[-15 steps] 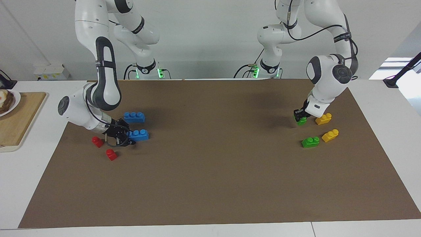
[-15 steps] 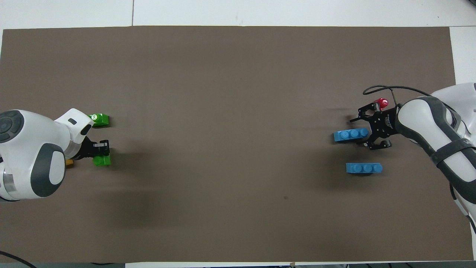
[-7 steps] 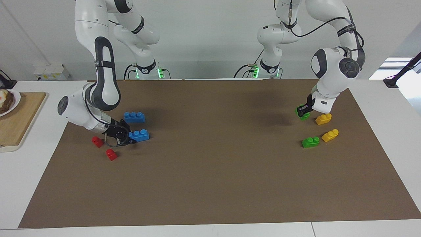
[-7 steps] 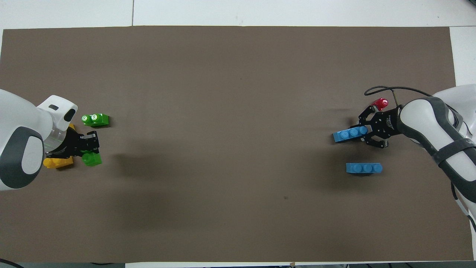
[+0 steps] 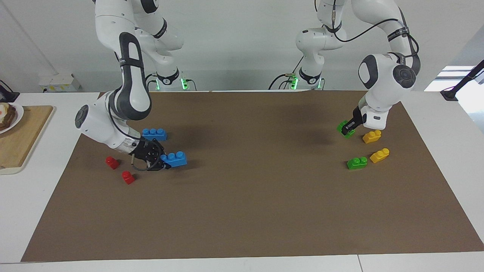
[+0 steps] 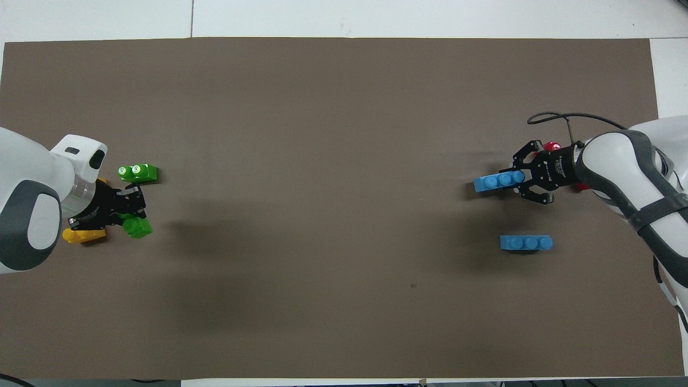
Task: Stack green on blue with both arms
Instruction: 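Carry the blue brick to the table centre with the right gripper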
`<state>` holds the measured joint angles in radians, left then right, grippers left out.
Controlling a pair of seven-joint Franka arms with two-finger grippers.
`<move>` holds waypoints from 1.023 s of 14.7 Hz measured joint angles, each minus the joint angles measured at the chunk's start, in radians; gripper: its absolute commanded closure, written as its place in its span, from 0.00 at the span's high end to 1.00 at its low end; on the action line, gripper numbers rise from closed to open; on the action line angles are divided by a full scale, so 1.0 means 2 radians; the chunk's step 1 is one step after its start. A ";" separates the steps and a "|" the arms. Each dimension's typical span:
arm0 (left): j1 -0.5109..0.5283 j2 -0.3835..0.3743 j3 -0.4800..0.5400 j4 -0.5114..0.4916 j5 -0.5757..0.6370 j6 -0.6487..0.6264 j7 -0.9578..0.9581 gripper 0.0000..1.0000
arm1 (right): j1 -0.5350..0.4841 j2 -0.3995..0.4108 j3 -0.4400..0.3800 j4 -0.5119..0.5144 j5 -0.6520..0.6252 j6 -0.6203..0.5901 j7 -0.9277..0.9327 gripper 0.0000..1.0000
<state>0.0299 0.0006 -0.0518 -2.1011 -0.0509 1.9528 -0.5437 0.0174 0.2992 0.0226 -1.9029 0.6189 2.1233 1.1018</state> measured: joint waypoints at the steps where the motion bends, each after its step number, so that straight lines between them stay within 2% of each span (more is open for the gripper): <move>1: 0.000 0.000 -0.001 0.000 -0.006 0.000 -0.016 0.00 | 0.021 -0.002 0.000 0.008 0.000 0.000 0.027 0.00; 4: -0.001 0.000 -0.002 0.001 -0.021 0.000 -0.058 0.00 | 0.085 -0.004 0.002 0.020 0.000 0.013 0.121 0.00; 7: -0.001 0.000 -0.002 0.002 -0.026 0.000 -0.097 0.00 | 0.152 -0.004 0.002 0.018 0.000 0.065 0.198 0.00; 10: -0.001 0.002 -0.002 0.016 -0.053 0.000 -0.113 0.00 | 0.189 -0.004 0.001 0.012 0.000 0.093 0.230 0.00; 12: -0.001 0.003 -0.002 0.022 -0.066 0.000 -0.131 0.00 | 0.220 -0.001 0.001 -0.007 0.000 0.141 0.257 0.00; 15: -0.009 0.006 -0.003 0.028 -0.067 0.002 -0.218 0.00 | 0.249 0.015 0.001 -0.025 0.000 0.190 0.279 0.00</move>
<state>0.0124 0.0132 -0.0575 -2.0446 -0.1847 1.9559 -0.9798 0.5145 0.3289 0.0252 -1.9521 0.6191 2.5031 1.6605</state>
